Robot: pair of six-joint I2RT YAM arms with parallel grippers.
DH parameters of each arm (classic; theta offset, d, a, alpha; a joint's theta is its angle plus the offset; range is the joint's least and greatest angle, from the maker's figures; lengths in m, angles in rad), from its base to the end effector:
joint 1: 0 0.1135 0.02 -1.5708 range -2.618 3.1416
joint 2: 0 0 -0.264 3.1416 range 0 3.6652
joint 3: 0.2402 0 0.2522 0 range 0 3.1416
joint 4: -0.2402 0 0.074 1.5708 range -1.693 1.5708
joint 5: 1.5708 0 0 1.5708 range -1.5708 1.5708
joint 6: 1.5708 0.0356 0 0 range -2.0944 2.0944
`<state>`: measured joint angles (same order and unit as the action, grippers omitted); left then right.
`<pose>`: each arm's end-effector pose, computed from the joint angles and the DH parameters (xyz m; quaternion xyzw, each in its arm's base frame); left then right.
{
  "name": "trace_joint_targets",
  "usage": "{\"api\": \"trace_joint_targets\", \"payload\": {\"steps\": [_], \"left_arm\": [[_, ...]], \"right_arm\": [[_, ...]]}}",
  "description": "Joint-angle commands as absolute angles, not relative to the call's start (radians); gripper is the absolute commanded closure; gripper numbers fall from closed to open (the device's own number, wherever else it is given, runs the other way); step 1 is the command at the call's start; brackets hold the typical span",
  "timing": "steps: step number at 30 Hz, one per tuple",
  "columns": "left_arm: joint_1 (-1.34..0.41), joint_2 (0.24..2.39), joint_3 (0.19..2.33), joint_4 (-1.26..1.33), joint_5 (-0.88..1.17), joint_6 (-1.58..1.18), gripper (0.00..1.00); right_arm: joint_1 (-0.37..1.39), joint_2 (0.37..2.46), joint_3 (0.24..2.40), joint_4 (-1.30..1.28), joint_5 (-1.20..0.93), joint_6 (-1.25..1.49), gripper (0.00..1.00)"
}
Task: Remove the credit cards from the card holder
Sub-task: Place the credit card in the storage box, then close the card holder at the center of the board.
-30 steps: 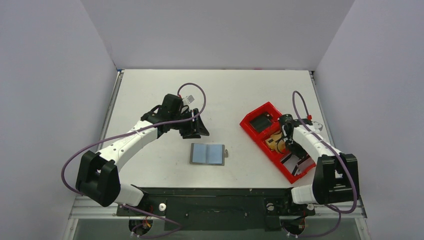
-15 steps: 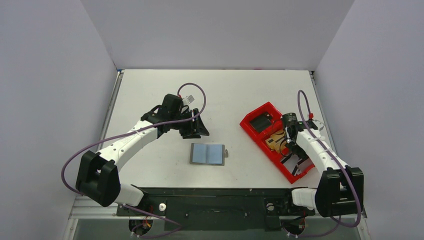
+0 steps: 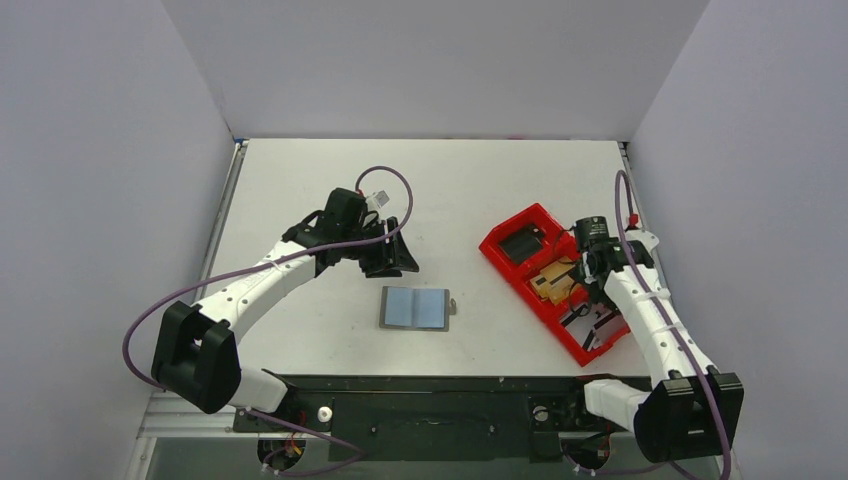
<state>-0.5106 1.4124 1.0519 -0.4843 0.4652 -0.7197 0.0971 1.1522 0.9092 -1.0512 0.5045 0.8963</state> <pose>0.2530 -0.1600 0.2648 -0.0135 0.9132 -0.3754 0.1578 0.1944 0.0016 0.2528 0.4048 0.8702 -0.1537 0.2352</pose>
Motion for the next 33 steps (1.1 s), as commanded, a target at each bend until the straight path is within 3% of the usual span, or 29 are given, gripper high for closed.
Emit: {"api": "trace_joint_targets", "payload": {"steps": [1, 8, 14, 22, 33], "left_arm": [[-0.516, 1.409, 1.086, -0.476, 0.443, -0.696, 0.49], [-0.517, 1.404, 1.068, -0.505, 0.353, -0.693, 0.49], [-0.517, 1.407, 1.006, -0.512, 0.276, -0.686, 0.49], [-0.515, 1.427, 0.905, -0.489, 0.214, -0.694, 0.53], [-0.515, 1.48, 0.842, -0.418, 0.24, -0.696, 0.65]], "right_arm": [[0.1, 1.101, 0.971, -1.082, 0.488, 0.868, 0.3], [0.204, 1.045, 1.03, -1.059, 0.419, 0.836, 0.28], [0.499, 1.135, 1.099, -0.983, 0.413, 0.899, 0.29], [0.809, 1.347, 1.113, -0.69, 0.231, 0.924, 0.33], [0.931, 1.587, 1.155, -0.526, 0.131, 0.941, 0.42]]}}
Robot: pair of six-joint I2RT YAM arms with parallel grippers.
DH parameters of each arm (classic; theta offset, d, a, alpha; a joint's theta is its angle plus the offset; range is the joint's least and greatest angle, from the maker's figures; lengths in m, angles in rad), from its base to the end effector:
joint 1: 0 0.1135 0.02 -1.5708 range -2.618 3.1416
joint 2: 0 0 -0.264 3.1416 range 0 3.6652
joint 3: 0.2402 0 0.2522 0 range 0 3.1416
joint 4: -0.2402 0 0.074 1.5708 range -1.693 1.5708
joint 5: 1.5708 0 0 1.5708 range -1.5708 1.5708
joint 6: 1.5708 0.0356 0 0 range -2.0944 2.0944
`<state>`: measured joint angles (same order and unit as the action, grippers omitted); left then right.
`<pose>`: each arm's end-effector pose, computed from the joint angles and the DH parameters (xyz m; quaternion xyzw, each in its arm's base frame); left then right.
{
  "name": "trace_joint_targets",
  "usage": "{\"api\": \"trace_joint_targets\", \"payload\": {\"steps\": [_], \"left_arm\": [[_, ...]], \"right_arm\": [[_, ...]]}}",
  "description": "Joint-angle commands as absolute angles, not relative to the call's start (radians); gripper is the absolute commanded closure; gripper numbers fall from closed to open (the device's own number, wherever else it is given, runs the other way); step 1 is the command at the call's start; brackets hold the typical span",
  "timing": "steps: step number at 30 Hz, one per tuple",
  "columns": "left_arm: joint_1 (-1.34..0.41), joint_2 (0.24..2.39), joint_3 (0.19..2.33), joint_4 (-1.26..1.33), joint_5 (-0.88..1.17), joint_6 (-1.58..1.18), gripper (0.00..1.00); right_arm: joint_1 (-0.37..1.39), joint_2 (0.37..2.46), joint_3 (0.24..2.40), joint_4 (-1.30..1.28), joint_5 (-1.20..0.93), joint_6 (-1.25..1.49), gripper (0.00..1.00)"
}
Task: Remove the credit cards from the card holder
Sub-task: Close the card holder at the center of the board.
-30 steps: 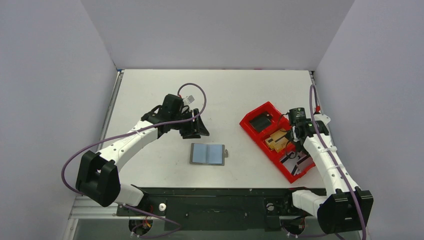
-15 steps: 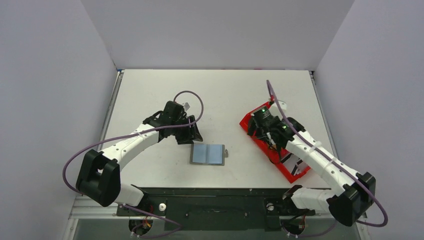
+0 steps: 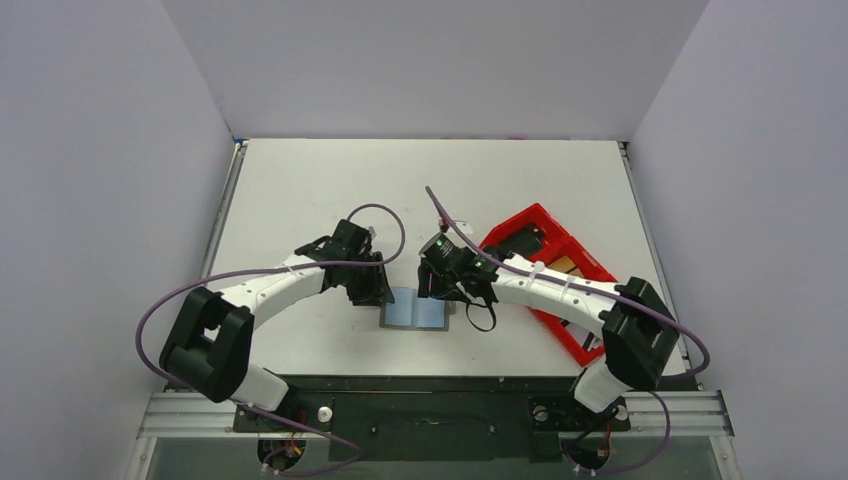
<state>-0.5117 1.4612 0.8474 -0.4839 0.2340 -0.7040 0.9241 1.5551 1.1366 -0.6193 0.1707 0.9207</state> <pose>0.2361 -0.1421 0.1872 -0.0655 0.9637 -0.2261 0.1262 0.1973 0.2513 0.2388 0.0208 0.9612 0.1595 0.2240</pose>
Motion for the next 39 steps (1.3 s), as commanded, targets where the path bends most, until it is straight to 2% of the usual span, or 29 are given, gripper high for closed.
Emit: {"api": "trace_joint_targets", "payload": {"steps": [1, 18, 31, 39], "left_arm": [[-0.515, 1.487, 0.839, -0.414, 0.243, -0.696, 0.65], [-0.529, 1.551, 0.815, -0.373, 0.244, -0.695, 0.76], [-0.557, 1.597, 0.824, -0.343, 0.251, -0.703, 0.86], [-0.577, 1.619, 0.846, -0.325, 0.27, -0.72, 0.87]], "right_arm": [[0.932, 1.594, 1.149, -0.511, 0.127, 0.942, 0.43], [0.935, 1.729, 1.092, -0.434, 0.115, 0.938, 0.54], [0.92, 1.779, 1.028, -0.391, 0.117, 0.936, 0.57], [0.92, 1.786, 1.021, -0.384, 0.109, 0.933, 0.58]]}}
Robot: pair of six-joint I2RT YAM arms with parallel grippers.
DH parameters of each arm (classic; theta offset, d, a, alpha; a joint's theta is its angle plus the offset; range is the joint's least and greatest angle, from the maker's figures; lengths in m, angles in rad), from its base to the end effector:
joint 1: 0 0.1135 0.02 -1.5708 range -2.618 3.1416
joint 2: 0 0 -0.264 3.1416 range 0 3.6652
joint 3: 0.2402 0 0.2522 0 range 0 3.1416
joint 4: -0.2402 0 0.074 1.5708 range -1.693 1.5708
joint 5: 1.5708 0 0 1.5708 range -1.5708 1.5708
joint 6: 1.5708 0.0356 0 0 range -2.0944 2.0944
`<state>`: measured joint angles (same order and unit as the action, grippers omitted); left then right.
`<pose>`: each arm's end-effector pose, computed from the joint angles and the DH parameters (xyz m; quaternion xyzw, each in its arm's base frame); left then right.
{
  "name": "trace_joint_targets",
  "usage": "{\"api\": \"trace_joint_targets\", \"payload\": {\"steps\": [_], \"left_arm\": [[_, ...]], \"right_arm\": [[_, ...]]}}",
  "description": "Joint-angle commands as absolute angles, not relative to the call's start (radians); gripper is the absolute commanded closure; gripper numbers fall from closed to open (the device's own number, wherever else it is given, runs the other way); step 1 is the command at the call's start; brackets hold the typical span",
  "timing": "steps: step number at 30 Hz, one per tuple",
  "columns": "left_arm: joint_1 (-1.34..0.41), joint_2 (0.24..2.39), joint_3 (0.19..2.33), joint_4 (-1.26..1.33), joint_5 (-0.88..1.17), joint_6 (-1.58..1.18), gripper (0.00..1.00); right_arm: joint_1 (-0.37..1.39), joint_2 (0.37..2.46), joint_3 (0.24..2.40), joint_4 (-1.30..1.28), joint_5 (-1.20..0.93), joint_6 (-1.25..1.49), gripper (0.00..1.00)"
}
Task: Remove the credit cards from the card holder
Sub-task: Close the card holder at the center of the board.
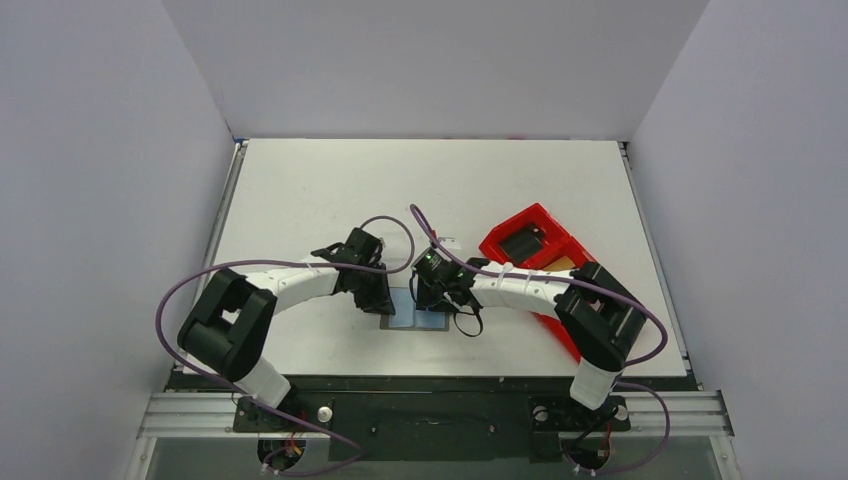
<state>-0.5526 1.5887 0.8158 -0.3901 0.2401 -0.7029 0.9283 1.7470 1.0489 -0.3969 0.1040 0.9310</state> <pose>0.2382 -0.1568 0.1497 -0.0488 0.9713 -0.2130 0.0938 0.2083 0.2721 0.1647 0.0136 0.9705 0.1584 0.1812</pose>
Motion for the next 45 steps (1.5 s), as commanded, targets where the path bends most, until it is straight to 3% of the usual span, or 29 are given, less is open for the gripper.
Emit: {"api": "trace_joint_targets", "payload": {"steps": [1, 18, 29, 31, 36, 42, 45], "left_arm": [[-0.579, 1.622, 0.848, -0.319, 0.278, -0.723, 0.87], [-0.586, 1.59, 0.845, -0.201, 0.426, -0.831, 0.91], [-0.586, 1.555, 0.867, -0.231, 0.414, -0.842, 0.96], [-0.586, 1.551, 0.885, -0.283, 0.372, -0.823, 0.93], [-0.585, 1.521, 0.938, -0.41, 0.236, -0.748, 0.73], [-0.564, 1.506, 0.967, -0.51, 0.131, -0.683, 0.65], [-0.542, 1.514, 0.95, -0.51, 0.138, -0.658, 0.55]], "right_arm": [[0.92, 1.786, 1.022, -0.384, 0.108, 0.932, 0.58], [0.918, 1.783, 1.006, -0.368, 0.093, 0.931, 0.58], [0.899, 1.707, 0.984, -0.369, 0.092, 0.931, 0.58], [0.888, 1.675, 0.981, -0.375, 0.094, 0.93, 0.58], [0.877, 1.594, 0.988, -0.409, 0.103, 0.918, 0.58], [0.877, 1.57, 1.001, -0.439, 0.119, 0.907, 0.58], [0.875, 1.572, 0.999, -0.461, 0.146, 0.905, 0.58]]}}
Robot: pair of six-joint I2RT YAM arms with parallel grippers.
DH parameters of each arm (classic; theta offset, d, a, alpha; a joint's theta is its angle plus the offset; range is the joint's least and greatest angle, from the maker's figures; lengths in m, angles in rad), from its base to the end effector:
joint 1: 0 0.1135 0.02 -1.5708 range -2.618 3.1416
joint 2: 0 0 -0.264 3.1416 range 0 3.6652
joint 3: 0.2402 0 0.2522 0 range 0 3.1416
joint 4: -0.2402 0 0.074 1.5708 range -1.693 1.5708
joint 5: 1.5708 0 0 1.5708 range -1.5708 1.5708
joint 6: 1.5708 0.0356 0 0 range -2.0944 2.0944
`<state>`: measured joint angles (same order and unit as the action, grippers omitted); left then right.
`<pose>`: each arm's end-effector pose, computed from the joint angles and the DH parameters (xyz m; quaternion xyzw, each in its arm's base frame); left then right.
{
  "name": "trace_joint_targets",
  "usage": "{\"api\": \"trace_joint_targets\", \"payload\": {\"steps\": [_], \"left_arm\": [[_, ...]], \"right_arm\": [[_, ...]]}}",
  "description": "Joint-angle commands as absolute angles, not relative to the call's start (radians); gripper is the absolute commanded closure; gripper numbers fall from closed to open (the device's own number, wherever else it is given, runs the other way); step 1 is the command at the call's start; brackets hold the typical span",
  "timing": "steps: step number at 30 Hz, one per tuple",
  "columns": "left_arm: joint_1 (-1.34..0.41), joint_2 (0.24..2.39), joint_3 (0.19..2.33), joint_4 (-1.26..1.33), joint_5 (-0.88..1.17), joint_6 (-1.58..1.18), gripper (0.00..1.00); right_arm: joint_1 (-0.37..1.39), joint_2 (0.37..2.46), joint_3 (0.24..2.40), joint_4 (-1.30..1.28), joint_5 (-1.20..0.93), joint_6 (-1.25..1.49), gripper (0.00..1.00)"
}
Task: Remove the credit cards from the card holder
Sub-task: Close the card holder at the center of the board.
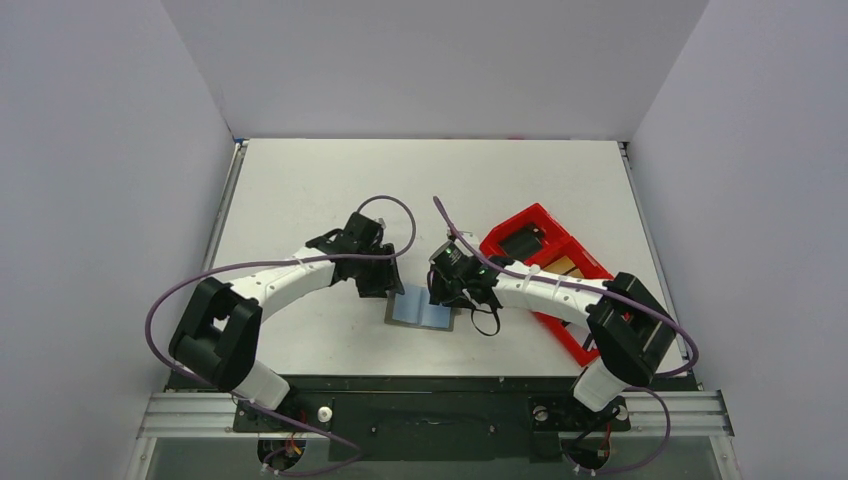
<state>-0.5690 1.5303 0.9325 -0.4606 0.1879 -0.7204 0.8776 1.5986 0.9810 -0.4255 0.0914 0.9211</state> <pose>0.2483 -0.1667 0.1940 -0.0491 0.9621 -0.2242 0.1471 0.2050 0.2417 0.1899 0.0329 0.9639 0.1765 0.1966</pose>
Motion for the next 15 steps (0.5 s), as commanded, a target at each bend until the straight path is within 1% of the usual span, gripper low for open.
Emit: {"api": "trace_joint_targets", "payload": {"steps": [1, 2, 4, 15], "left_arm": [[-0.537, 1.52, 0.946, -0.501, 0.146, -0.653, 0.53], [-0.536, 1.525, 0.94, -0.497, 0.151, -0.643, 0.5], [-0.53, 1.543, 0.936, -0.49, 0.168, -0.631, 0.47], [-0.505, 1.622, 0.892, -0.363, 0.313, -0.637, 0.44]], "right_arm": [[0.875, 1.57, 0.999, -0.473, 0.153, 0.904, 0.58], [0.874, 1.567, 0.994, -0.477, 0.165, 0.904, 0.58], [0.871, 1.563, 0.985, -0.488, 0.18, 0.902, 0.58], [0.848, 1.588, 0.923, -0.475, 0.195, 0.893, 0.58]]}}
